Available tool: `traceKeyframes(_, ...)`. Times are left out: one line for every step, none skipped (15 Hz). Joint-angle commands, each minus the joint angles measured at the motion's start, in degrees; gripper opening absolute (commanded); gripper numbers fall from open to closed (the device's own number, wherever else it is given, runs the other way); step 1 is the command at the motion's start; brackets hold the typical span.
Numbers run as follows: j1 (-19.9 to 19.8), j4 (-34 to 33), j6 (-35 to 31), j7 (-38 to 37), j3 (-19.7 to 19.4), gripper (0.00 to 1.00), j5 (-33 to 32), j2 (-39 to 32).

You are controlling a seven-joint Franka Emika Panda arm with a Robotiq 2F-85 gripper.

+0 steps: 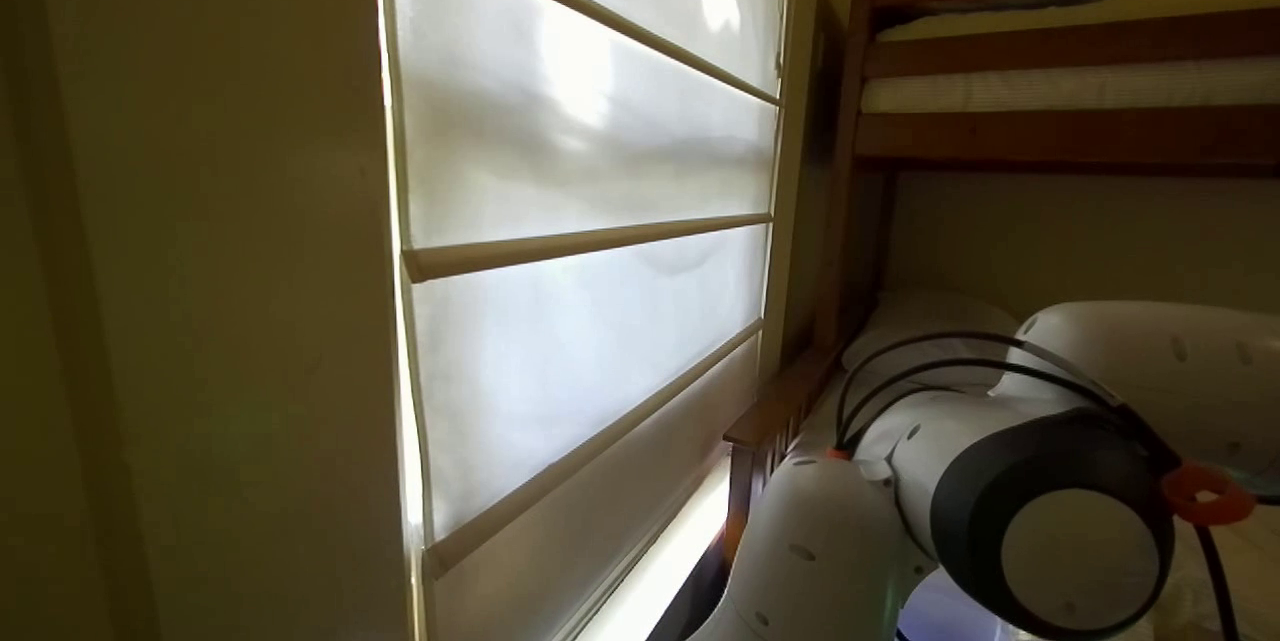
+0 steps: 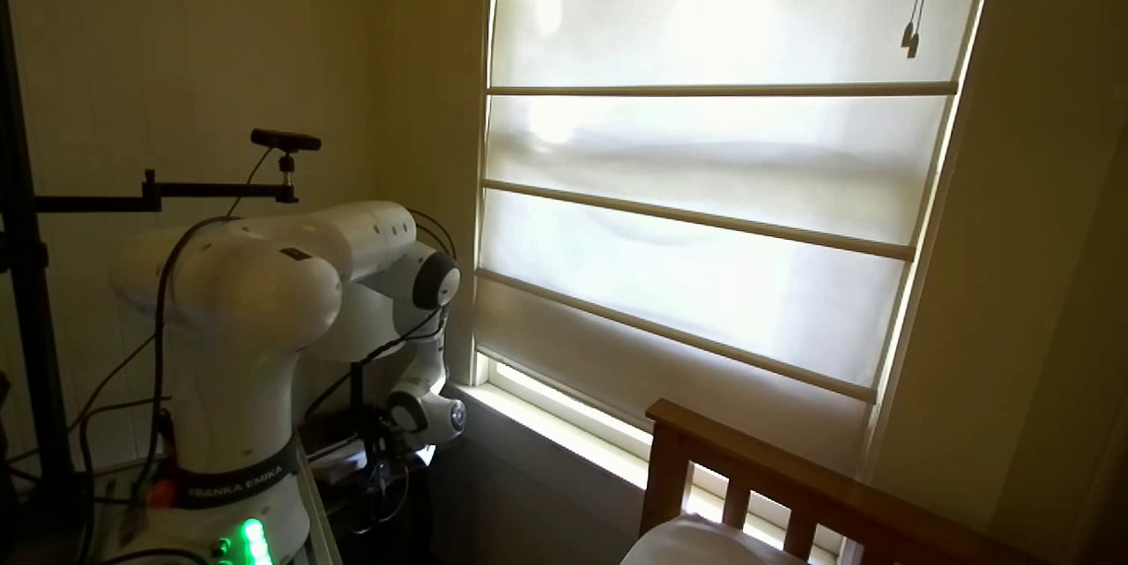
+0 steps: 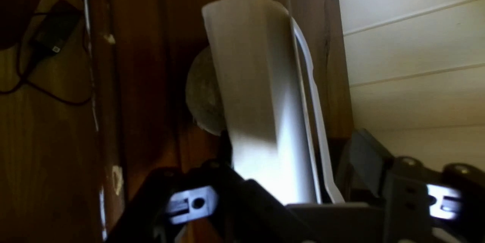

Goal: Put the book on the headboard

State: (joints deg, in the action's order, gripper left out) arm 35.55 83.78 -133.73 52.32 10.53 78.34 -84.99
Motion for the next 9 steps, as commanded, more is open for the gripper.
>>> traceKeyframes(1.5,-1.4,1.3,-0.1,-1.4,0.48,1.5,-0.3)
traceKeyframes(1.5,-1.4,1.2,-0.1,-1.4,0.4,1.6,-0.3)
traceKeyframes(1.4,-1.4,1.2,0.0,-1.5,0.34,1.6,-0.3)
traceKeyframes(1.4,-1.4,1.1,0.0,-1.5,0.27,1.6,-0.3)
traceKeyframes(1.4,-1.5,1.1,0.1,-1.6,0.19,1.6,-0.3)
traceKeyframes(1.3,-1.5,1.0,0.2,-1.6,0.13,1.7,-0.3)
traceKeyframes(1.3,-1.5,1.0,0.3,-1.5,0.05,1.7,-0.3)
traceKeyframes(1.3,-1.6,1.1,0.4,-1.5,0.01,1.7,-0.3)
traceKeyframes(1.2,-1.6,1.2,0.4,-1.5,0.05,1.6,-0.3)
